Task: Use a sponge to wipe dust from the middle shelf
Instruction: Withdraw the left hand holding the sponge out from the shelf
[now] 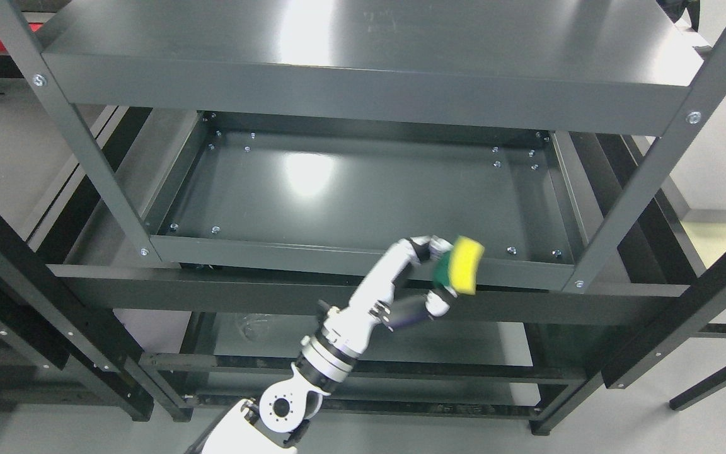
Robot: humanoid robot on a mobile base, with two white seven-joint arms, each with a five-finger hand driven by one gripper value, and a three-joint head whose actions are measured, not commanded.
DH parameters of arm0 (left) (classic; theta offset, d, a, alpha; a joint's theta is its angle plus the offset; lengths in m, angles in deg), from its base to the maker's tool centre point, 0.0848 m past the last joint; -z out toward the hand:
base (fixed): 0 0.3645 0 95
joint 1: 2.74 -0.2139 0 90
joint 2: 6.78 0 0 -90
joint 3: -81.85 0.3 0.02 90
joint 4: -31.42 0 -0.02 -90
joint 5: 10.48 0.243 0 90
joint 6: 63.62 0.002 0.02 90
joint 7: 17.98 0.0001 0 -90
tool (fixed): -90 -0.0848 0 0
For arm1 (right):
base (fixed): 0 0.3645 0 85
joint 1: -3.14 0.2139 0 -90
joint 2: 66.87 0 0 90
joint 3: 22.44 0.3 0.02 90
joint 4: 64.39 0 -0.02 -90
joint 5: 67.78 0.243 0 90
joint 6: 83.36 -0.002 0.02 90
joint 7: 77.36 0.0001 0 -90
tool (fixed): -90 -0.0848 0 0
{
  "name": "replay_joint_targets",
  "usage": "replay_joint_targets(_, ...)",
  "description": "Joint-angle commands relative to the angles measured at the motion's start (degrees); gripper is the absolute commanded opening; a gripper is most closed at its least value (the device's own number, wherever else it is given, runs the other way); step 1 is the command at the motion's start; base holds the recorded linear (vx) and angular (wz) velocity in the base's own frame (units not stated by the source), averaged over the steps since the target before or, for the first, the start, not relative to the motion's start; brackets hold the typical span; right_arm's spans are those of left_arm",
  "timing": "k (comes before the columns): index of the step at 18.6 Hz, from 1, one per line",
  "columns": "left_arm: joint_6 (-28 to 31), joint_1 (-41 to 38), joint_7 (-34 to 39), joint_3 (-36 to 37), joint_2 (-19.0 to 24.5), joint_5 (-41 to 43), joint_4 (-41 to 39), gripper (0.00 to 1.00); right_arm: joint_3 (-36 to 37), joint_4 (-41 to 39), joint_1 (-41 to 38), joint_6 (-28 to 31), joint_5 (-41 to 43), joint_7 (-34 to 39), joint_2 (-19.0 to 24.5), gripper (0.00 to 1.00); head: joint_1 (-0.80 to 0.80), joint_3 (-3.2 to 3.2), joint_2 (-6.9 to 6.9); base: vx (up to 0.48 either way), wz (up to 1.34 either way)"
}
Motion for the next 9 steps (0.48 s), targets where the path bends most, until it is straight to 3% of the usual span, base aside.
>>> replay_joint_targets(1, 11.65, -2.4, 4.27, -23.72, 0.72, 0.37, -7.53, 0.01, 0.0, -1.0, 0.01, 0.04, 0.0, 0.04, -1.0, 1.0, 0.0, 0.0, 0.0, 0.0, 0.0)
replay_joint_targets(5, 16.58, -2.4, 4.09, -31.2, 0.72, 0.73, -10.87, 0.0, 0.0, -1.0, 0.01, 0.04, 0.0, 0.04, -1.0, 1.0, 0.0, 0.0, 0.0, 0.0, 0.0)
replay_joint_targets(9, 16.59, -4.76, 3.3, -31.65, 0.72, 0.73, -12.2, 0.0, 0.0, -1.0, -0.08, 0.04, 0.0, 0.04, -1.0, 1.0, 0.0, 0.0, -0.01, 0.0, 0.0)
